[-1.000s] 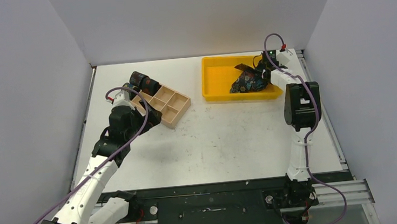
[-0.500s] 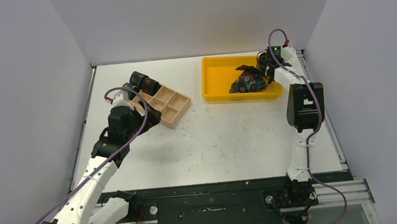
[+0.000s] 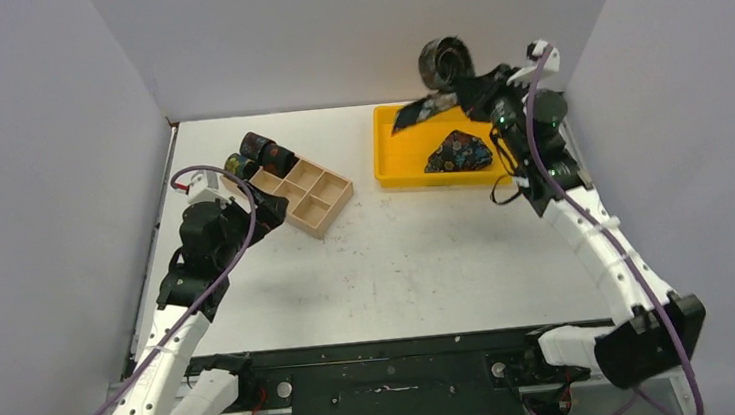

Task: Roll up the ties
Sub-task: Place the tie at the center of the board, then flatten out the tie at the center of the board.

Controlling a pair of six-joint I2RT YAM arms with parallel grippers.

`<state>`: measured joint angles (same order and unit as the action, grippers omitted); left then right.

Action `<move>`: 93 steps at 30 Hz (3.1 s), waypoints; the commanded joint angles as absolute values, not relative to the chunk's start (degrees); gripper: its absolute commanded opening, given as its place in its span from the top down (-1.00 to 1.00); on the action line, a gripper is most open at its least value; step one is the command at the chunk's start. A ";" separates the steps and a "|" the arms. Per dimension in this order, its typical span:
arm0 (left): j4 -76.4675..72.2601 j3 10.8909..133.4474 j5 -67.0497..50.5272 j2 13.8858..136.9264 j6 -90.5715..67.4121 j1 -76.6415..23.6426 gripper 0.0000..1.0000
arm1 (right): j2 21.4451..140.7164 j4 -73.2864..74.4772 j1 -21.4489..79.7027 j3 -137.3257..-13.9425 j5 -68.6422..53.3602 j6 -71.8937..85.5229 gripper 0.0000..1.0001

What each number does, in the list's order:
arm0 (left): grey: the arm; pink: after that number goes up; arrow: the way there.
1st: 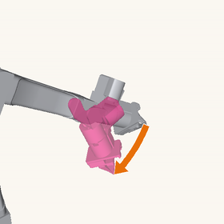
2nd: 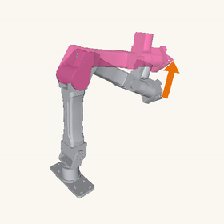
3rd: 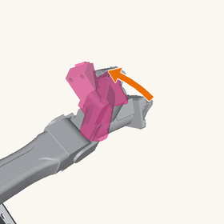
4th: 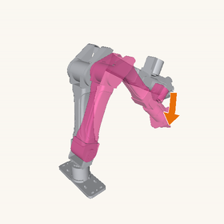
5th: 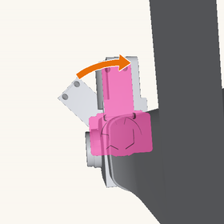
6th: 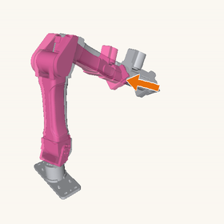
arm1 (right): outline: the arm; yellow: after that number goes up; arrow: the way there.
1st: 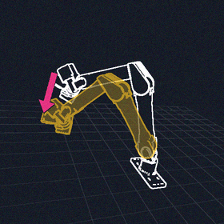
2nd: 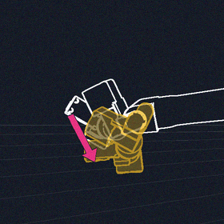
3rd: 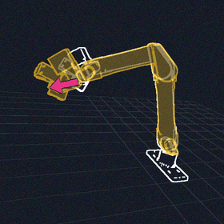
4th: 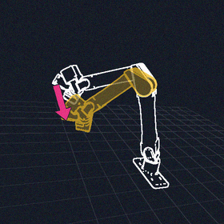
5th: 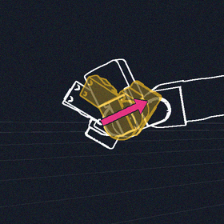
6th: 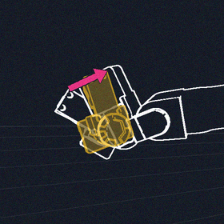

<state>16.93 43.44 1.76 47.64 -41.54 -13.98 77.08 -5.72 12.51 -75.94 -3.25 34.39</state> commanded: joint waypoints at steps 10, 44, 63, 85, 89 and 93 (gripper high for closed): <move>5.01 42.22 -13.04 45.47 -38.37 -15.21 -0.93 | 50.88 4.19 21.52 -37.74 -32.67 25.19 0.89; 13.01 42.90 27.29 60.28 -35.27 -58.83 -0.93 | 25.80 18.16 27.06 -21.97 10.66 43.21 -1.00; 2.69 43.08 -1.53 76.64 -33.81 -50.46 -1.00 | 29.08 11.03 27.02 -19.59 0.46 37.20 -0.92; 6.07 60.81 5.01 102.60 -32.07 -52.86 -0.26 | 41.01 9.03 28.17 -20.00 -6.77 36.00 -0.87; 5.54 57.28 7.36 101.80 -32.58 -52.88 0.09 | 48.07 8.70 32.03 -22.07 -3.25 35.08 -0.80; 6.04 54.01 9.43 99.11 -32.84 -52.85 0.34 | 57.82 11.90 38.69 -25.50 6.78 36.10 -0.56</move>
